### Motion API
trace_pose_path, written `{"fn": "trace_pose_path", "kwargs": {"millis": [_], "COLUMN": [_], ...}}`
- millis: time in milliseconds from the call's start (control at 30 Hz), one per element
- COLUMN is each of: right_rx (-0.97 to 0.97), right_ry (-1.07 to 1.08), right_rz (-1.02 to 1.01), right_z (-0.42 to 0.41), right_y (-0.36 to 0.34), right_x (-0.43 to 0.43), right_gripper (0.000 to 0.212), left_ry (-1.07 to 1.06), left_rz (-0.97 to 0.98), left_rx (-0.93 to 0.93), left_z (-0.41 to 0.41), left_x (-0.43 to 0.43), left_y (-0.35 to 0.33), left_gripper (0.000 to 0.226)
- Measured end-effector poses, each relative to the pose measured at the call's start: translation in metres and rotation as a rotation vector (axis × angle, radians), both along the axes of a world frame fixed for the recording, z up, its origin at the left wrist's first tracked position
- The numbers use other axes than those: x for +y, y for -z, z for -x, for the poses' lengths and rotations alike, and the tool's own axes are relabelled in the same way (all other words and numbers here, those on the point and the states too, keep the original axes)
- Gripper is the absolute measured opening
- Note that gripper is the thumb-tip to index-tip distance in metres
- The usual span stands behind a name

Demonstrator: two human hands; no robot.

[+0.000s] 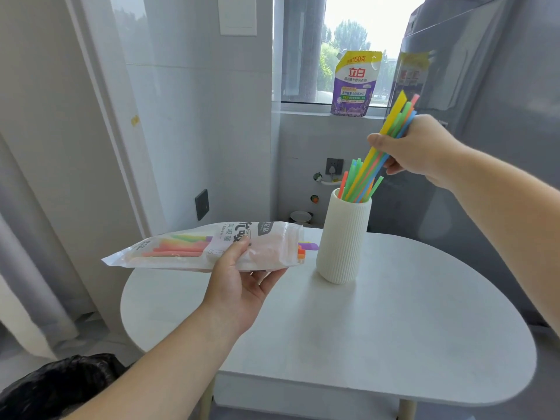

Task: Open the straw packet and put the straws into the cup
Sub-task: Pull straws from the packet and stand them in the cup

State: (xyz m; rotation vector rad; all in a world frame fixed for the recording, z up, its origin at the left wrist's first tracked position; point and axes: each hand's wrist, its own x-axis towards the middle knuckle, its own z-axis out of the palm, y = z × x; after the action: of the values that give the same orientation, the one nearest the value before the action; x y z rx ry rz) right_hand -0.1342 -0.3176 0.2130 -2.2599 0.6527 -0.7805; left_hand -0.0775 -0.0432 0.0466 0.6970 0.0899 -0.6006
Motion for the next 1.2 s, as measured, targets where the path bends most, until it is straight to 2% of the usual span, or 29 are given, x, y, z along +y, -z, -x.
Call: {"fn": "trace_pose_path", "kwargs": {"millis": [167,333,400,733,867,1000,1067,1100,1200], "right_rx": [0.123,0.159,0.142,0.001,-0.075,-0.354,-0.461,-0.455,-0.217], "right_ry": [0.037,0.009,0.004,-0.023,-0.026,0.121,0.116,0.086,-0.047], "right_rz": [0.127,0.063,0.03,-0.035,0.031,0.162,0.089,0.025,-0.248], "right_z": [-0.023,-0.037,-0.039,-0.029,-0.015,0.014,0.031,0.038,0.052], "right_y": [0.003,0.014,0.019,0.028,0.032,0.039,0.054,0.067,0.107], "right_x": [0.006,0.009,0.009,0.012,0.02,0.038,0.055,0.065,0.095], "right_gripper": [0.035,0.028,0.028,0.059,0.051,0.028,0.027,0.03,0.036], "left_ry": [0.015,0.015,0.016,0.028,0.026,0.029,0.027,0.025,0.035], "left_rz": [0.0,0.005,0.009,0.008,0.01,0.004,-0.002,-0.004,-0.017], "left_rx": [0.009,0.021,0.022,0.015,0.019,-0.001,-0.013,-0.019,-0.072], "left_z": [-0.001,-0.001,-0.001,0.0,0.001,0.0,0.0,0.0,0.001], "left_x": [0.0,0.0,0.0,0.001,0.002,0.002,0.002,0.002,0.003], "left_y": [0.0,0.0,0.0,0.0,-0.001,-0.001,-0.001,-0.001,-0.001], "left_gripper": [0.042,0.041,0.041,0.043,0.043,0.04,0.04,0.039,0.036]}}
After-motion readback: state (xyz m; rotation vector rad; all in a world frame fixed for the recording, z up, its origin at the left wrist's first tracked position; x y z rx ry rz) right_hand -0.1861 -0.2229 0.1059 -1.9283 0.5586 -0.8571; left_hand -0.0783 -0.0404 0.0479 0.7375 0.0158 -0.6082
